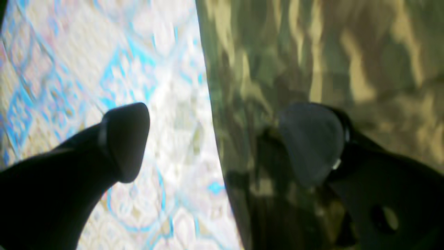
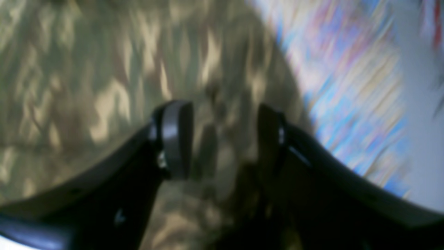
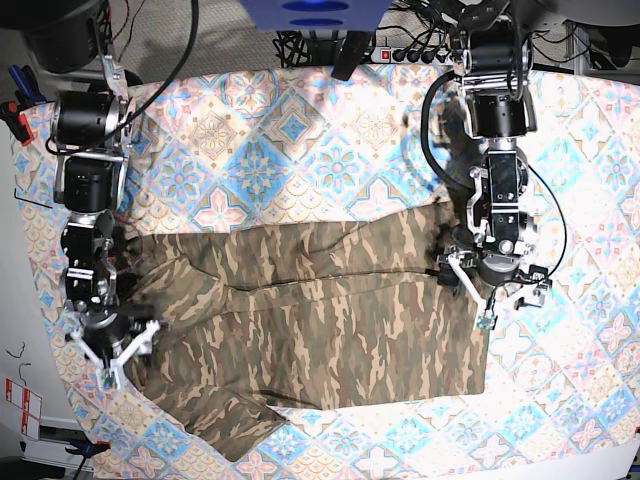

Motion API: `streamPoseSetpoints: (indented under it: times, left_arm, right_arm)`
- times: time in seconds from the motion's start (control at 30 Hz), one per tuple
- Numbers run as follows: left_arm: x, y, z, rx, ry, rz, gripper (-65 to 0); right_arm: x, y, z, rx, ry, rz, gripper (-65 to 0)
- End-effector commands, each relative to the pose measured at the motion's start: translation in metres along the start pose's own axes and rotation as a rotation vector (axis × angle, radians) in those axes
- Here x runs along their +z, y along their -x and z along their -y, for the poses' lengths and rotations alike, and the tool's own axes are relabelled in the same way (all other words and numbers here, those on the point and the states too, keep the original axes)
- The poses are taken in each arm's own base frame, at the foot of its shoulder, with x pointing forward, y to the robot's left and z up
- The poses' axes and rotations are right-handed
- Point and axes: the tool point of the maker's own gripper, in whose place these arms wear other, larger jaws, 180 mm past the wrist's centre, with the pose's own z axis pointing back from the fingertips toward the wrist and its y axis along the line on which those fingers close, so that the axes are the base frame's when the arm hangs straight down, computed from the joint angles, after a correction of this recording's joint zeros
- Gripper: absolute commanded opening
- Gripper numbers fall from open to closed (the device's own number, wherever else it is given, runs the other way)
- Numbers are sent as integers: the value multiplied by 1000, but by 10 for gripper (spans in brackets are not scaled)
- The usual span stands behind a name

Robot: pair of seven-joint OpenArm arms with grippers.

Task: Fold the T-shirt properly
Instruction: 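Pull the lifted collar edge over the shirt toward the hem, then grasp the folded edge with both grippers and lift it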

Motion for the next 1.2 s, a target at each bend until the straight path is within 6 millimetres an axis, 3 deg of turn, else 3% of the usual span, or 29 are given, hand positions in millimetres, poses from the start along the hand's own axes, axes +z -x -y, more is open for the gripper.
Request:
streamPoseSetpoints:
  times: [0.0,0.1,0.17,0.33,0.43,0.6,0.87,0.97,1.17]
  left_arm:
    - [3,-21,-13,12,-30,72,-24]
    - [8,-18,-21,79,-51,118,-24]
    - [21,-19,-30,103,-73,158,-24]
    - [62,-8,-8,39,22,205,-24]
    - [72,13,5,40,76,174,-24]
    - [67,54,18,80,175,45,-24]
    - [70,79,-4,192,190,0,-24]
    - [61,94,-3,250,240,-26,-24]
    - [33,100,10,412,353,-39,-24]
  right_arm:
    - [6,-42,15,18,29,110,-360]
    - [19,-41,15,56,36,134,-358]
    - [23,-33,12,68,33,110,-358]
    - [31,7,16,52,48,-15,-357]
    - [42,23,27,18,78,-27,-357]
    - [58,44,24,43,81,-45,-357]
    - [78,68,21,61,85,-68,-357]
    - [83,69,22,65,90,-64,-357]
    - [86,67,20,76,88,-56,-357]
